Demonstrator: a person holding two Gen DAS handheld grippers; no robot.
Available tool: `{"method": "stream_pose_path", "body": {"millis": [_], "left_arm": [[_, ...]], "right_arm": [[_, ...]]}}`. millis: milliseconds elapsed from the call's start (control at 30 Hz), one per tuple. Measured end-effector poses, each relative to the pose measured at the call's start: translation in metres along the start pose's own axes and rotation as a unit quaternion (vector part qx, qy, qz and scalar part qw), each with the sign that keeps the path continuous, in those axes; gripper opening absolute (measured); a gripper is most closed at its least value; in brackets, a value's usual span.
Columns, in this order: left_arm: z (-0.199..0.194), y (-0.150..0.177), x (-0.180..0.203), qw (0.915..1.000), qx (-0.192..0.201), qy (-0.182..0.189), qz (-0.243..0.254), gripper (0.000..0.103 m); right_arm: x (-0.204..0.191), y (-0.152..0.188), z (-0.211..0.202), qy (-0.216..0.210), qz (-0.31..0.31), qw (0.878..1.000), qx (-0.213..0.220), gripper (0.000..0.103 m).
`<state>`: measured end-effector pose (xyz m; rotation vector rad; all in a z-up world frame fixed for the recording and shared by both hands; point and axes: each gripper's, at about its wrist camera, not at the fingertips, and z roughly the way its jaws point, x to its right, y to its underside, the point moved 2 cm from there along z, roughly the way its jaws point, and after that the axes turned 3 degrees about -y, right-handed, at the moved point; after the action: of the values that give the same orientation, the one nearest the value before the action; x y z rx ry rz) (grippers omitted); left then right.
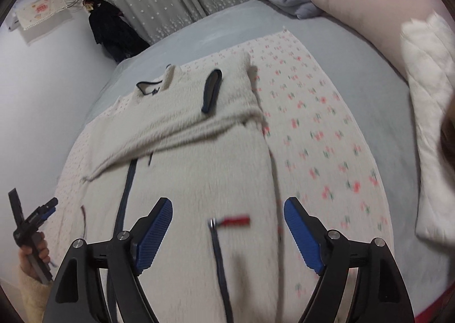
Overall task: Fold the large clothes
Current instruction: 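Open the right tool and withdraw from the folded sleeve, then grasp the jacket hem with both tools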
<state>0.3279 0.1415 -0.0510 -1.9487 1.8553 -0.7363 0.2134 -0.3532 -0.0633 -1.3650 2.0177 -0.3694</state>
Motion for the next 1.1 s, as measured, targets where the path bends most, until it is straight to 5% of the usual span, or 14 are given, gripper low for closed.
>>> {"method": "stream_pose_path", "body": {"millis": [367, 600, 800, 1100], "left_arm": [[0.001, 0.079, -0.045, 0.9963, -0.084, -0.002, 0.019, 0.086], [0.016, 0.122, -0.06, 0.9885, -0.136, 0.067, -0.008, 0.086], [0.008, 0.137, -0.049, 0.9885, -0.107, 0.105, 0.016, 0.086], [-0.003, 0.153, -0.041, 0.9678, -0.11, 0.226, -0.009, 0.086]], "right_arm": [[0.027, 0.097, -0.01, -0.053, 0.044, 0.997, -0.045, 0.083], [0.031, 0.133, 0.004, -0.079, 0.044, 0.995, -0.047, 0.083], [0.037, 0.137, 0.001, -0.12, 0.062, 0.99, -0.047, 0.083], [0.029, 0.162, 0.004, -0.203, 0.081, 0.974, -0.059, 0.065]]}}
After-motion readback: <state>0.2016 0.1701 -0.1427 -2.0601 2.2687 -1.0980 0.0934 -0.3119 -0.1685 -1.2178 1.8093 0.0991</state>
